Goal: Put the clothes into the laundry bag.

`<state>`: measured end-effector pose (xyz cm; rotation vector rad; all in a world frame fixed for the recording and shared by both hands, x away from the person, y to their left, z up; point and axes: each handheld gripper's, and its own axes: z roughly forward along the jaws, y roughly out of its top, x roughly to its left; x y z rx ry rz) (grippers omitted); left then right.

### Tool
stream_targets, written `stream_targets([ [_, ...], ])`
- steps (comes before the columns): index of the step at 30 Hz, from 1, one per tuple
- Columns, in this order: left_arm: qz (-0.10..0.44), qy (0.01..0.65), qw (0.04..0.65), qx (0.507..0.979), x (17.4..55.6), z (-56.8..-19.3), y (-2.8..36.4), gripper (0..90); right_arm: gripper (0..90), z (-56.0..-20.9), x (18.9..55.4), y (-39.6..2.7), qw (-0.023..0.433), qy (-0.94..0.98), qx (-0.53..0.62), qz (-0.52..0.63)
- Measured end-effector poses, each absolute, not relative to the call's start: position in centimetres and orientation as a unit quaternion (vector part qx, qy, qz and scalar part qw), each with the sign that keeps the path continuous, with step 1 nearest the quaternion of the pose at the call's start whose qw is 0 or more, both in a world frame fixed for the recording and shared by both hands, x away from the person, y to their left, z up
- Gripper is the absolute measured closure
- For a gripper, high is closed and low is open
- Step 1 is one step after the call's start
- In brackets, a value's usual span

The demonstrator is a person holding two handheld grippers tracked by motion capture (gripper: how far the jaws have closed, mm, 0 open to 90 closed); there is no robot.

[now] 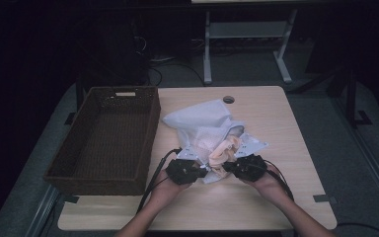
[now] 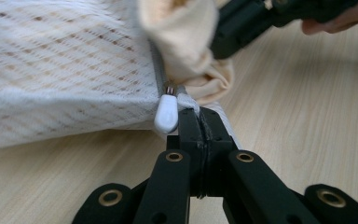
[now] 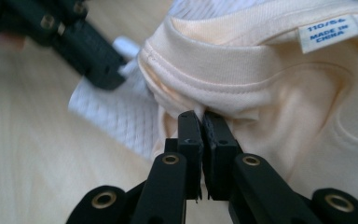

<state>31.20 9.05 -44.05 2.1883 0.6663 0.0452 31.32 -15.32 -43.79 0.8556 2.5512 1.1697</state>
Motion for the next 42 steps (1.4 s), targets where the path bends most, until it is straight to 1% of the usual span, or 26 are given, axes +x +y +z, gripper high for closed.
stream_targets([
  [6,0.009,0.252,0.408,0.878,31.1,-44.2,8.7,89.2,86.1,-43.7,32.4,-14.3,0.118,0.851,0.309,0.409],
  [9,0.014,0.249,0.401,0.882,31.2,-44.3,8.6,89.2,86.0,-43.7,32.8,-13.4,0.104,0.849,0.314,0.413],
  [11,0.018,0.252,0.402,0.880,31.3,-44.2,8.8,89.2,85.8,-43.6,32.6,-12.9,0.102,0.856,0.303,0.406],
  [13,0.020,0.258,0.408,0.875,31.4,-44.1,9.2,89.2,83.6,-43.5,32.3,-13.0,0.095,0.861,0.295,0.404],
  [15,0.022,0.260,0.412,0.873,31.4,-44.0,9.3,89.2,74.8,-43.3,31.9,-13.5,0.086,0.869,0.285,0.396],
  [16,0.021,0.259,0.412,0.873,31.4,-44.0,9.3,89.2,68.6,-43.2,31.5,-13.9,0.095,0.873,0.280,0.389],
  [18,0.023,0.259,0.412,0.873,31.3,-44.0,9.3,89.2,54.9,-43.5,31.2,-14.5,0.091,0.879,0.283,0.372],
  [20,0.024,0.257,0.412,0.874,31.2,-44.0,9.2,89.2,48.7,-44.3,31.1,-14.7,0.098,0.885,0.288,0.353],
  [22,0.024,0.257,0.412,0.874,31.2,-44.0,9.1,89.2,45.4,-44.7,31.2,-14.6,0.105,0.889,0.296,0.335],
  [25,0.025,0.256,0.413,0.874,31.2,-43.9,9.1,89.2,44.2,-45.5,31.8,-14.0,0.087,0.892,0.304,0.324],
  [26,0.026,0.256,0.413,0.873,31.2,-43.9,9.1,89.2,44.2,-45.8,32.0,-13.7,0.081,0.893,0.306,0.318],
  [27,0.028,0.256,0.412,0.874,31.3,-43.9,9.1,89.2,48.6,-46.0,32.0,-13.5,0.084,0.894,0.306,0.316],
  [28,0.028,0.257,0.412,0.874,31.3,-44.0,9.1,89.2,57.6,-45.9,32.1,-13.4,0.094,0.894,0.304,0.314],
  [31,0.026,0.262,0.415,0.871,31.4,-44.0,9.3,89.2,74.9,-45.9,32.3,-13.4,0.094,0.890,0.309,0.322],
  [32,0.028,0.261,0.414,0.872,31.5,-44.0,9.3,89.2,78.2,-45.9,32.3,-13.3,0.093,0.890,0.307,0.325],
  [34,0.028,0.262,0.411,0.873,31.5,-44.1,9.2,89.2,81.9,-45.9,32.3,-13.3,0.087,0.888,0.307,0.332],
  [38,0.029,0.262,0.400,0.878,31.5,-44.3,9.3,89.1,82.9,-45.3,32.5,-13.5,0.060,0.865,0.320,0.381],
  [42,0.028,0.263,0.399,0.878,31.5,-44.3,9.4,89.1,82.9,-44.3,32.8,-13.3,0.063,0.844,0.326,0.421],
])
